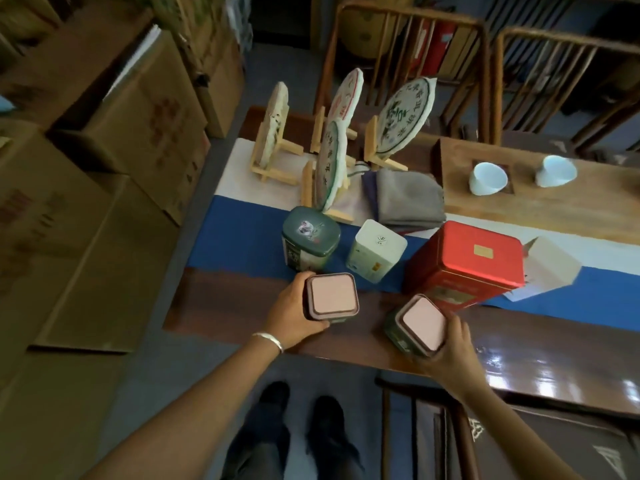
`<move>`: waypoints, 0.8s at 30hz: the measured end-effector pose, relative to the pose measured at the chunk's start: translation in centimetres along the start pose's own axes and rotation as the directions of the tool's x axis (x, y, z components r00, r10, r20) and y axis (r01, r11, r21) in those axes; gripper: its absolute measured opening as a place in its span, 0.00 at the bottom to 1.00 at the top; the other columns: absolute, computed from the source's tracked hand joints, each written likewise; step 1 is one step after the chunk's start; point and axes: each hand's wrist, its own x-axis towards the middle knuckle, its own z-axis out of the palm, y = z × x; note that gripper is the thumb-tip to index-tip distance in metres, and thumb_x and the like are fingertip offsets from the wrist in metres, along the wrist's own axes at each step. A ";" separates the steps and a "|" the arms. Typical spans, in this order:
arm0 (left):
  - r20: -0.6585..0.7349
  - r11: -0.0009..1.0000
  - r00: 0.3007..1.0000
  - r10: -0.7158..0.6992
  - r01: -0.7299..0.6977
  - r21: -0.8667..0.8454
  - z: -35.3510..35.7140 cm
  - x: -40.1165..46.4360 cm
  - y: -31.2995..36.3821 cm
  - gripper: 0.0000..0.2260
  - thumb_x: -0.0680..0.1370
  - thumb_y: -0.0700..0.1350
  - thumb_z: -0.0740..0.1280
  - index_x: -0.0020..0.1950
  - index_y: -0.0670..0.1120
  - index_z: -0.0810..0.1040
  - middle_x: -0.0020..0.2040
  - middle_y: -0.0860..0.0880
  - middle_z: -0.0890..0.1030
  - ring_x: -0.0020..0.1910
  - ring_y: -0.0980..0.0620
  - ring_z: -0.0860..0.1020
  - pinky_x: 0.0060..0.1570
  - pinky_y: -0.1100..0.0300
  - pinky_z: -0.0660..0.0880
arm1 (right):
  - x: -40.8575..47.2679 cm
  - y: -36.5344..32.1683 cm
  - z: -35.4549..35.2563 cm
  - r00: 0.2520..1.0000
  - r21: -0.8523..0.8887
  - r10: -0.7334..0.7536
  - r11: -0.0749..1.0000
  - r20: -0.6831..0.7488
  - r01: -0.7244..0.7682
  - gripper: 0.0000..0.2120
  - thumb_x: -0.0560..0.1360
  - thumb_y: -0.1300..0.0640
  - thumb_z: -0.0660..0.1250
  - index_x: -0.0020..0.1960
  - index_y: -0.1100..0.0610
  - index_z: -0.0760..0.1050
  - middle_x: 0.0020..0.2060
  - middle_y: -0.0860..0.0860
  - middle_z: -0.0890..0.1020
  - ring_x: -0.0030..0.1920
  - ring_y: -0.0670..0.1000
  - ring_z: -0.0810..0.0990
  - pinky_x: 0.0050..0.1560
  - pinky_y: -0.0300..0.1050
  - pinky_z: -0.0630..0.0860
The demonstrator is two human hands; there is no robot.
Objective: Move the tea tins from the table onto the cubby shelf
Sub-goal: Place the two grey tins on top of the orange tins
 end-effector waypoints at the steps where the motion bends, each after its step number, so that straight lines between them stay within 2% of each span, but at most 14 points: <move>1: -0.010 1.000 1.000 -0.014 0.014 -0.018 0.2 -0.1 0.0 0.38 0.58 0.48 0.80 0.62 0.58 0.65 0.56 0.60 0.76 0.54 0.64 0.74 0.49 0.71 0.70 | 0.0 0.1 0.0 1.000 0.040 -0.009 0.999 0.000 0.009 0.48 0.55 0.46 0.82 0.67 0.45 0.58 0.57 0.44 0.66 0.56 0.45 0.68 0.53 0.46 0.71; 3: -0.023 0.999 0.999 -0.034 0.033 -0.039 0.4 -0.2 0.2 0.37 0.57 0.50 0.80 0.60 0.60 0.65 0.53 0.64 0.75 0.52 0.71 0.73 0.45 0.77 0.68 | 0.2 0.2 -0.1 0.999 0.093 -0.036 0.995 0.006 0.036 0.46 0.55 0.48 0.82 0.64 0.42 0.58 0.57 0.44 0.67 0.55 0.44 0.69 0.53 0.44 0.71; 5: -0.027 0.997 0.998 -0.050 0.049 -0.057 0.4 -0.5 0.3 0.36 0.56 0.52 0.79 0.59 0.61 0.65 0.53 0.65 0.75 0.53 0.73 0.72 0.45 0.78 0.68 | 0.4 0.3 -0.3 0.997 0.107 -0.069 0.992 0.026 0.066 0.45 0.54 0.49 0.83 0.62 0.42 0.59 0.56 0.45 0.69 0.54 0.42 0.70 0.52 0.42 0.70; 9: -0.037 0.987 0.996 -0.083 0.077 -0.144 0.8 -1.8 0.0 0.35 0.56 0.51 0.80 0.58 0.62 0.66 0.54 0.63 0.76 0.55 0.68 0.74 0.50 0.73 0.71 | 0.6 0.2 -0.7 0.993 0.135 -0.088 0.988 0.080 0.077 0.45 0.53 0.47 0.83 0.63 0.43 0.61 0.56 0.45 0.69 0.55 0.43 0.71 0.51 0.43 0.70; 12: -0.019 0.940 0.988 -0.152 0.139 -0.313 0.8 -3.1 -0.5 0.36 0.58 0.48 0.82 0.59 0.60 0.68 0.55 0.62 0.78 0.56 0.64 0.77 0.53 0.69 0.74 | 0.4 -0.5 -0.9 0.990 0.226 -0.085 0.972 0.111 0.058 0.41 0.55 0.43 0.81 0.62 0.35 0.63 0.56 0.39 0.74 0.54 0.41 0.76 0.49 0.40 0.73; 14: -0.027 0.880 0.975 -0.220 0.187 -0.437 0.1 -4.1 -0.8 0.36 0.58 0.46 0.82 0.60 0.56 0.69 0.56 0.56 0.80 0.56 0.58 0.79 0.54 0.60 0.77 | 0.4 -1.5 -0.9 0.980 0.297 -0.090 0.954 0.175 0.034 0.37 0.56 0.43 0.81 0.57 0.28 0.65 0.53 0.35 0.78 0.50 0.37 0.80 0.42 0.33 0.76; 15: -0.040 0.850 0.967 -0.252 0.202 -0.487 -0.6 -4.7 -0.9 0.35 0.57 0.46 0.82 0.60 0.56 0.70 0.55 0.54 0.81 0.56 0.56 0.80 0.51 0.59 0.78 | 0.4 -2.2 -0.9 0.971 0.319 -0.102 0.947 0.216 0.028 0.36 0.57 0.45 0.81 0.56 0.27 0.65 0.51 0.35 0.79 0.48 0.36 0.80 0.38 0.32 0.77; 18: -0.098 0.775 0.935 -0.341 0.221 -0.592 -3.4 -7.1 -0.7 0.34 0.55 0.50 0.81 0.57 0.57 0.72 0.52 0.54 0.83 0.52 0.56 0.81 0.47 0.60 0.79 | 0.4 -5.1 0.0 0.928 0.347 -0.180 0.936 0.328 0.059 0.36 0.58 0.51 0.82 0.56 0.32 0.66 0.50 0.40 0.80 0.47 0.37 0.81 0.37 0.32 0.77; 21: -0.173 0.741 0.902 -0.396 0.202 -0.641 -7.4 -10.3 -0.7 0.36 0.55 0.52 0.79 0.61 0.57 0.71 0.56 0.50 0.81 0.54 0.52 0.80 0.55 0.56 0.77 | -0.3 -9.6 2.1 0.867 0.376 -0.298 0.916 0.400 0.142 0.33 0.57 0.49 0.81 0.56 0.39 0.68 0.48 0.40 0.82 0.47 0.42 0.82 0.41 0.37 0.79; 23: -0.218 0.717 0.879 -0.425 0.179 -0.674 -10.6 -13.0 -0.8 0.36 0.57 0.49 0.78 0.63 0.56 0.70 0.57 0.50 0.80 0.55 0.52 0.80 0.56 0.56 0.77 | -0.9 -13.2 3.9 0.816 0.407 -0.380 0.892 0.435 0.199 0.31 0.57 0.53 0.81 0.55 0.43 0.71 0.47 0.46 0.83 0.47 0.47 0.83 0.44 0.45 0.81; 24: -0.244 0.713 0.869 -0.430 0.160 -0.683 -12.2 -14.5 -1.0 0.34 0.60 0.45 0.78 0.63 0.55 0.70 0.56 0.51 0.80 0.53 0.55 0.81 0.53 0.59 0.77 | -1.1 -15.1 4.9 0.796 0.434 -0.409 0.877 0.447 0.207 0.29 0.58 0.57 0.82 0.54 0.45 0.73 0.47 0.48 0.83 0.47 0.50 0.84 0.42 0.47 0.81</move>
